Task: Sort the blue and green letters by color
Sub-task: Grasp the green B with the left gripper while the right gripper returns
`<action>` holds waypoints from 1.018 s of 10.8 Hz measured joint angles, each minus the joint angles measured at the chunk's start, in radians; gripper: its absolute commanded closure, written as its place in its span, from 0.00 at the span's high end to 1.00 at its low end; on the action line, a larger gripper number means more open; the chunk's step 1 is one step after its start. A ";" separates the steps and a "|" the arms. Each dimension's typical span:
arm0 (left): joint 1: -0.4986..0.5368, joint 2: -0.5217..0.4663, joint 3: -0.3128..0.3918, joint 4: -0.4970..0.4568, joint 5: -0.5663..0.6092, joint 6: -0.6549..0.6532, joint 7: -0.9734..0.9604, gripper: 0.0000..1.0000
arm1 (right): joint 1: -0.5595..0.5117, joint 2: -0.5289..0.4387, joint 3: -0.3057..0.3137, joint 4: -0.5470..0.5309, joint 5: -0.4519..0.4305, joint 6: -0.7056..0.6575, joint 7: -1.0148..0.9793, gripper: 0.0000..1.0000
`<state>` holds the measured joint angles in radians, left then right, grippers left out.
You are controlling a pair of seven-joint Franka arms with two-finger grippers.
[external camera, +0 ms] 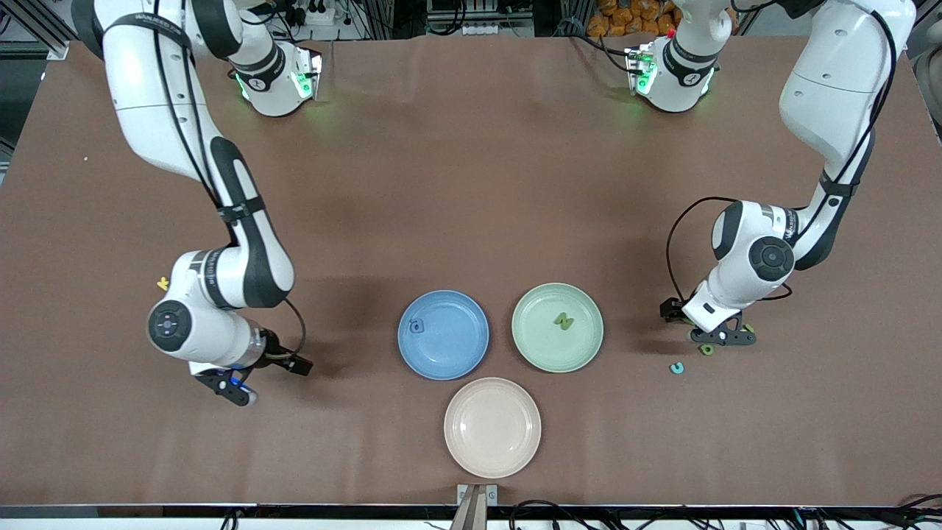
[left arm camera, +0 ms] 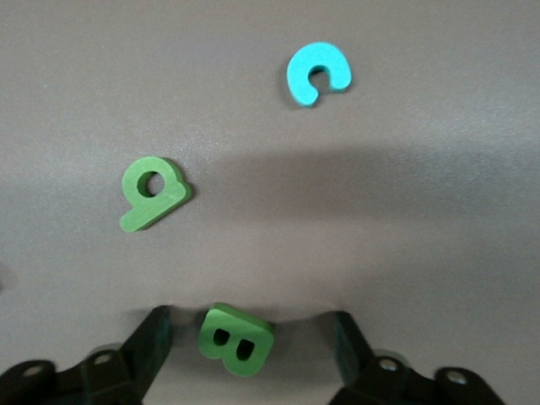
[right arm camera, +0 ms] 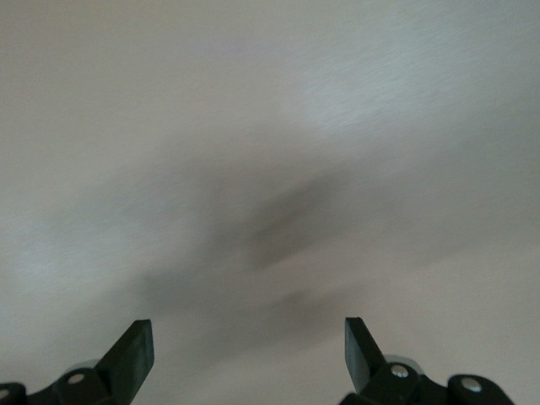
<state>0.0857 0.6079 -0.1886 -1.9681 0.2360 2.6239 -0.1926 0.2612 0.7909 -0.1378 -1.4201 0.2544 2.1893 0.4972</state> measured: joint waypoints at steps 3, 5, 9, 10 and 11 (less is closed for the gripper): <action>0.001 -0.018 -0.002 -0.004 0.000 0.000 0.000 0.23 | -0.065 -0.054 -0.013 -0.113 -0.105 0.002 -0.024 1.00; 0.015 -0.025 -0.002 -0.015 0.000 0.000 0.000 0.13 | -0.109 -0.122 -0.016 -0.234 -0.124 0.034 -0.059 1.00; 0.009 -0.042 -0.010 -0.016 -0.002 0.001 -0.006 0.13 | -0.213 -0.228 -0.017 -0.425 -0.126 0.092 -0.182 1.00; -0.018 -0.055 -0.013 -0.002 -0.023 -0.014 -0.029 0.13 | -0.248 -0.240 -0.017 -0.457 -0.126 0.106 -0.215 1.00; -0.059 -0.066 -0.013 0.022 -0.050 -0.040 -0.075 0.13 | -0.270 -0.246 -0.016 -0.477 -0.126 0.116 -0.231 1.00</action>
<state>0.0263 0.5414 -0.2019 -1.9456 0.1860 2.5843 -0.2671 -0.0088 0.5452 -0.1541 -1.8970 0.1282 2.3055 0.2666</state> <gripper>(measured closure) 0.634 0.000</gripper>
